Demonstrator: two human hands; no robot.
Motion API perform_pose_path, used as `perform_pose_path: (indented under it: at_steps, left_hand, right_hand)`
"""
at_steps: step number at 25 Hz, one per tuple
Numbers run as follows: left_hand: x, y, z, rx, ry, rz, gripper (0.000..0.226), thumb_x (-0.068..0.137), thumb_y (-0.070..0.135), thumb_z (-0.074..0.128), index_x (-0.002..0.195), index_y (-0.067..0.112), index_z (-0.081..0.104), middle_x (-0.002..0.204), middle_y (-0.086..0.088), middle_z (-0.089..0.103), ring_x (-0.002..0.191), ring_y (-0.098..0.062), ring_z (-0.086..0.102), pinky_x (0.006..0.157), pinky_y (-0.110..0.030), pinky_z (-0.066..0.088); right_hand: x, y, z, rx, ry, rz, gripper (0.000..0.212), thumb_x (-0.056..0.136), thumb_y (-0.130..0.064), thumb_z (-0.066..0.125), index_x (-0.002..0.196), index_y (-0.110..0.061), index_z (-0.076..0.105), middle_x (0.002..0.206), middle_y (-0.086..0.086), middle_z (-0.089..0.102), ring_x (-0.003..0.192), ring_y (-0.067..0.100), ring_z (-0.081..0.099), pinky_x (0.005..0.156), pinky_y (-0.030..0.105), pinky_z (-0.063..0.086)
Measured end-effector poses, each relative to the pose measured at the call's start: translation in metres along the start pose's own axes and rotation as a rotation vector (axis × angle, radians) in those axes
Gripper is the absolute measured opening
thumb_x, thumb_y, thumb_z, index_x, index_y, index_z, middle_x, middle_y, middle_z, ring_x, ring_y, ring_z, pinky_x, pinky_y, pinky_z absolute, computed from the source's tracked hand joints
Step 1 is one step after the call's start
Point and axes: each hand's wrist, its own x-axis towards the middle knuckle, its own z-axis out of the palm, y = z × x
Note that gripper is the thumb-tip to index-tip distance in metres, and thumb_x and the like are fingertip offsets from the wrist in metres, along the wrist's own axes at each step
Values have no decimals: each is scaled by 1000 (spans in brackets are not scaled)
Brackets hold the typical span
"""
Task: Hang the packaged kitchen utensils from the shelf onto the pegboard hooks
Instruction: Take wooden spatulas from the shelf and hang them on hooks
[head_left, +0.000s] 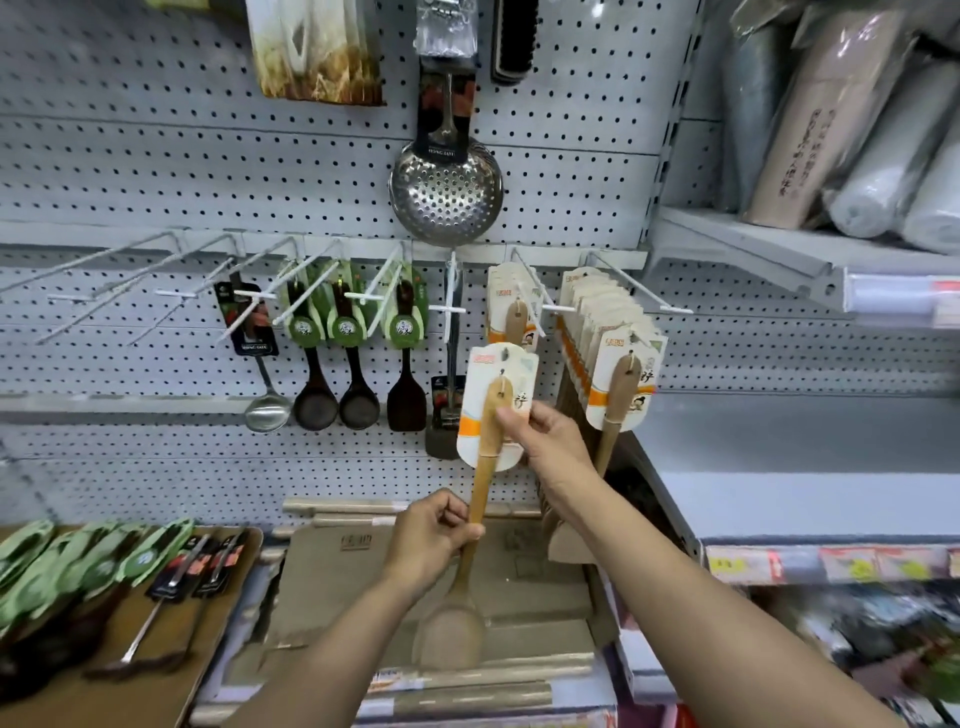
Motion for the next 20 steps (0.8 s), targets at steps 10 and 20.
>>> perform_pose_path:
  at_steps: [10,20]
  left_hand:
    - [-10,21,35,-48,-35,39,14,79,7,77,76,13,64,70,-2,61,69,-14,58,69,-33,53]
    - [41,19,38,25,-55,10,15,79,15,78,76,15,63,71,-1,65,67,-13,61,65,-32,55]
  right_hand:
    - [-9,-24,-17,31,93,-115,22,89,-15,73,105,0,70,92,2,77,83,11,73,74,25,58]
    - [43,-20,-13,-18,132,-75,18,89,-23,73,98,-7,68,91,2,74,84,13,66,84,29,50]
